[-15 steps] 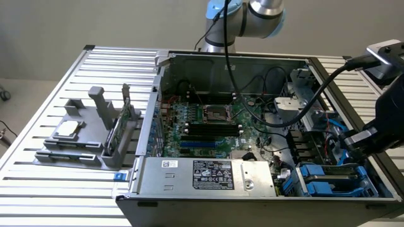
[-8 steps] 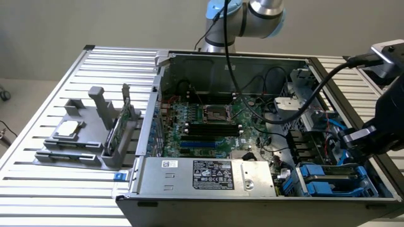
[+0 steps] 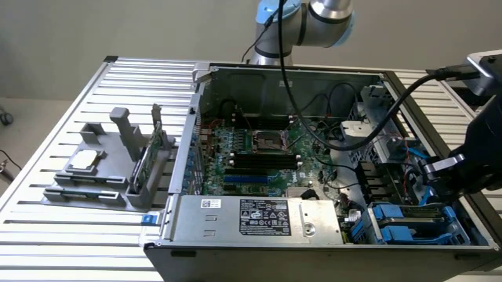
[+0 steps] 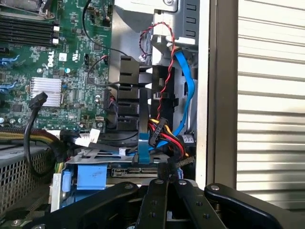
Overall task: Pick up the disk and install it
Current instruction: 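Insert the first disk wire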
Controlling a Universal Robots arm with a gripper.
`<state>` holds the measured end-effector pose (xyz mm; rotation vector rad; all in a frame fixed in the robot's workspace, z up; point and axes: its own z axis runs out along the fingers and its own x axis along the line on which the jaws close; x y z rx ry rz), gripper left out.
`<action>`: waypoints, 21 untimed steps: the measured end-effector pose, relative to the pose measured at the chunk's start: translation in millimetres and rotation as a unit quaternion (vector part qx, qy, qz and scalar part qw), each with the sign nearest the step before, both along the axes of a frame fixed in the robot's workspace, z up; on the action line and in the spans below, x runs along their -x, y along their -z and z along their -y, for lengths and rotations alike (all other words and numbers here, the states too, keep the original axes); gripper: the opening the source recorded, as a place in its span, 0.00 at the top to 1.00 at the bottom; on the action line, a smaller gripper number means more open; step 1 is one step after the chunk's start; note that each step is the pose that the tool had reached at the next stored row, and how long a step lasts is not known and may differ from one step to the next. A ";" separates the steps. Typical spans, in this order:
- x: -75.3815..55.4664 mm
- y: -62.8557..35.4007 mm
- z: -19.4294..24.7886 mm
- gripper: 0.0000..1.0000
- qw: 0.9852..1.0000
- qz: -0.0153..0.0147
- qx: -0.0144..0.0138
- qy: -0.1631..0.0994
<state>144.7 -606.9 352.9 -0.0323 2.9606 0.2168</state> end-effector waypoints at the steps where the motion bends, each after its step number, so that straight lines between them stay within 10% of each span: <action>1: 0.0 0.0 0.0 0.89 1.000 -0.001 0.000 0.006; 21: -2.9 -0.1 0.0 0.89 0.997 -0.025 -0.003 0.072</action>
